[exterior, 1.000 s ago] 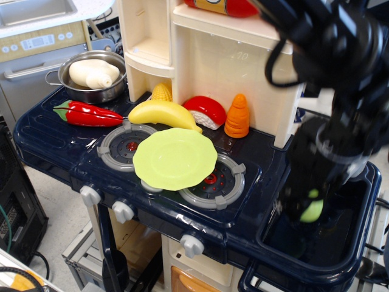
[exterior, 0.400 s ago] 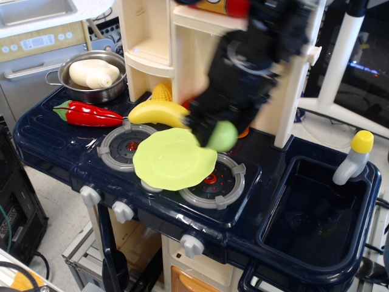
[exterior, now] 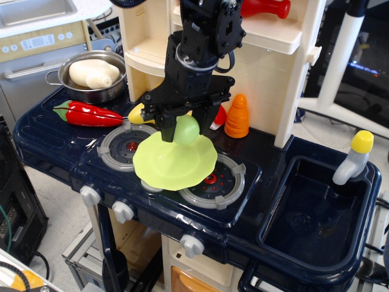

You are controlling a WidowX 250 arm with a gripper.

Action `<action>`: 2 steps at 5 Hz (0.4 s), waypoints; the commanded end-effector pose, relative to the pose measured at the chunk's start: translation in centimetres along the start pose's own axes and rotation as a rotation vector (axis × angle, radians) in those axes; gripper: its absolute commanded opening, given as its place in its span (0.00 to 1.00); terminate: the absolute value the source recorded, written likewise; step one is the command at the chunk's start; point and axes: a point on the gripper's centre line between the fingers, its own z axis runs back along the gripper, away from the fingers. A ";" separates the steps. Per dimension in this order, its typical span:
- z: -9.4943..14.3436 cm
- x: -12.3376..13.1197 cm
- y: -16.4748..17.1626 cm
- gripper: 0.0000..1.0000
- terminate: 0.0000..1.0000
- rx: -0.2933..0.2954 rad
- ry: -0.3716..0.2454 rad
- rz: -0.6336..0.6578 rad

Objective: Put pear on plate

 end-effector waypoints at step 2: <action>0.0 0.6 -0.6 1.00 1.00 -0.084 0.029 -0.066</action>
